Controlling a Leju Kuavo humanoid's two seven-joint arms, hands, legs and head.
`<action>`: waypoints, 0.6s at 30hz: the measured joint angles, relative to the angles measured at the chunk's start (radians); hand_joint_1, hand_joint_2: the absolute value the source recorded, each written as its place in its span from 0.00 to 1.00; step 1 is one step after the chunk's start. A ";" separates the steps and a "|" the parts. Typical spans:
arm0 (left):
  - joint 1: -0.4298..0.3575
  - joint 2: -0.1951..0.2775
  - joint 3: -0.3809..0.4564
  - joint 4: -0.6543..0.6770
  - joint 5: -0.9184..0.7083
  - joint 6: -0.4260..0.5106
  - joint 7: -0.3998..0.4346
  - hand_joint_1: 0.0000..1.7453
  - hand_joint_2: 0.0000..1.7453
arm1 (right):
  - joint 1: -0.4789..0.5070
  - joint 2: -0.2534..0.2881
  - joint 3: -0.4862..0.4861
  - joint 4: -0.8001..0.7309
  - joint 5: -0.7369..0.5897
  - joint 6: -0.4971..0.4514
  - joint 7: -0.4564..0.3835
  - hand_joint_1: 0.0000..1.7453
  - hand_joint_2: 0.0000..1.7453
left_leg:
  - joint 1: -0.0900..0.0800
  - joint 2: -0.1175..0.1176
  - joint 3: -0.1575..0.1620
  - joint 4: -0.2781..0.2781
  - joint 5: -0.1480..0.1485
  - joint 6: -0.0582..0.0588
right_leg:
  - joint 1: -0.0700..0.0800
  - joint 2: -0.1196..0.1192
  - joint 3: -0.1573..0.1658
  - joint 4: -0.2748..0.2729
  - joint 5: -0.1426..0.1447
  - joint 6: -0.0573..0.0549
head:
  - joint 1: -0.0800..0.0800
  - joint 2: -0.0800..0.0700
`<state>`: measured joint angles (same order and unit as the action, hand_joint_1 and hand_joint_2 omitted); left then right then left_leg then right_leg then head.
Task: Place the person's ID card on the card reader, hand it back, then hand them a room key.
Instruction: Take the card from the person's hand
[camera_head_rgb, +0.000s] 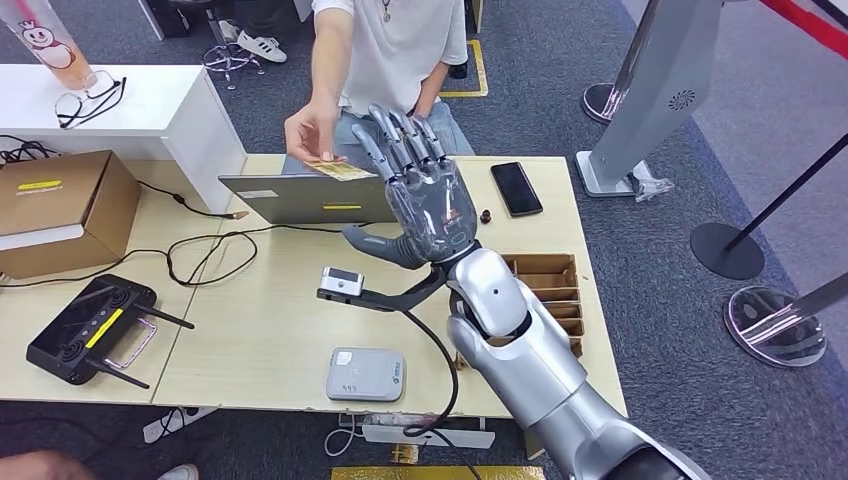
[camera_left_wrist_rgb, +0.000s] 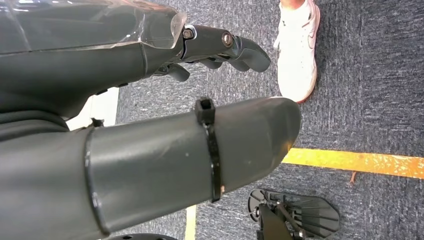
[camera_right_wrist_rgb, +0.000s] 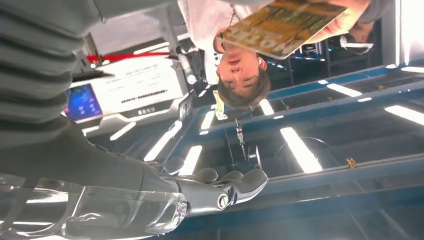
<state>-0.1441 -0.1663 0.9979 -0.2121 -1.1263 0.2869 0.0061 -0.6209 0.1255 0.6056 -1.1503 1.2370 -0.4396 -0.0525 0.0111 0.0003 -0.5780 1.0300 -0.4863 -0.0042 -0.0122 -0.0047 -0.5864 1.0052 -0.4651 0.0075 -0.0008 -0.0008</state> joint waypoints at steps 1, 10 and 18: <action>0.000 0.000 0.000 0.000 0.001 0.000 0.000 0.00 0.00 | -0.005 0.002 0.005 0.011 0.014 0.000 0.008 0.00 1.00 | 0.000 0.000 0.000 0.000 0.000 0.000 | 0.000 0.000 0.000 0.000 0.000 0.000 | 0.000 0.000; 0.002 0.000 0.000 0.000 0.007 0.002 -0.001 0.00 0.00 | -0.028 0.015 0.026 0.061 0.058 0.002 0.035 0.00 1.00 | 0.000 0.000 0.000 0.000 0.000 0.000 | 0.000 0.000 0.000 0.000 0.000 0.000 | 0.000 0.000; 0.003 0.000 0.000 0.000 0.008 0.002 -0.004 0.00 0.00 | -0.043 0.019 0.039 0.098 0.099 0.015 0.064 0.00 1.00 | 0.000 0.000 0.000 0.000 0.000 0.000 | 0.000 0.000 0.000 0.000 0.000 0.000 | 0.000 0.000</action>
<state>-0.1415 -0.1663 0.9979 -0.2121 -1.1185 0.2888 0.0023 -0.6641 0.1442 0.6441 -1.0527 1.3363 -0.4245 0.0112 0.0110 0.0002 -0.5781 1.0300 -0.4862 -0.0041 -0.0123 -0.0048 -0.5864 1.0052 -0.4651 0.0075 -0.0008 -0.0008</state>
